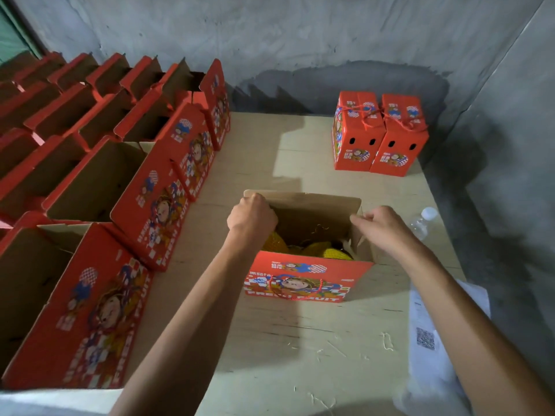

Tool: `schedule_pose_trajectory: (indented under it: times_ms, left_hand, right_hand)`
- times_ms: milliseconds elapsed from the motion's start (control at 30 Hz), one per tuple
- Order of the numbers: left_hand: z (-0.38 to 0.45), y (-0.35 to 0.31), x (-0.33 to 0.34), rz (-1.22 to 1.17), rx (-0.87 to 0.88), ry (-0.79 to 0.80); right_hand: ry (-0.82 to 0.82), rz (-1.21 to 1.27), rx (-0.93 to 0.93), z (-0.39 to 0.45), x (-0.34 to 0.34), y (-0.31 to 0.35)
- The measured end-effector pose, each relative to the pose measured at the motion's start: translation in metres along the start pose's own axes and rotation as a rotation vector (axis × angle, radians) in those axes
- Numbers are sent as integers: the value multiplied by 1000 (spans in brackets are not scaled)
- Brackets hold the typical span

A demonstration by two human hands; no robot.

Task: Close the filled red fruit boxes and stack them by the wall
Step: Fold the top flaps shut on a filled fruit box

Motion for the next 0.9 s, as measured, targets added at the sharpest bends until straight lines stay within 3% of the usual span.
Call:
schedule_pose_trajectory:
  times_ms: [167,300,467,633,767,900]
  left_hand:
    - [-16,-33,22,-101,8,131]
    - [-27,-15,47,-163,-27,204]
    - [-9,19,46,-325,-92,295]
    - [-17,28,42,-408,-73,134]
    - [-44,29,50,-221,44,52]
    - [-79,38,68,-103,180,-44]
  right_hand:
    - [-72,-94,-68,-16,22,52]
    - [-165,-49,-63,-34,41,46]
    - [30,87,7,-12,38,9]
    - [-108,193,-27,-12,38,-28]
    - [-132,337,-140,-24,52,-42]
    - [-185,296,-217,-32,62,-50]
Point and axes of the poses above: each hand's wrist, its own z-axis towards the middle knuckle, its own x-axis out of the palm, y = z × x, the point moved 6 cm from there along z, towards the middle knuckle, and after that the axes turned 14 degrees about -y, right-handed, at the moved point
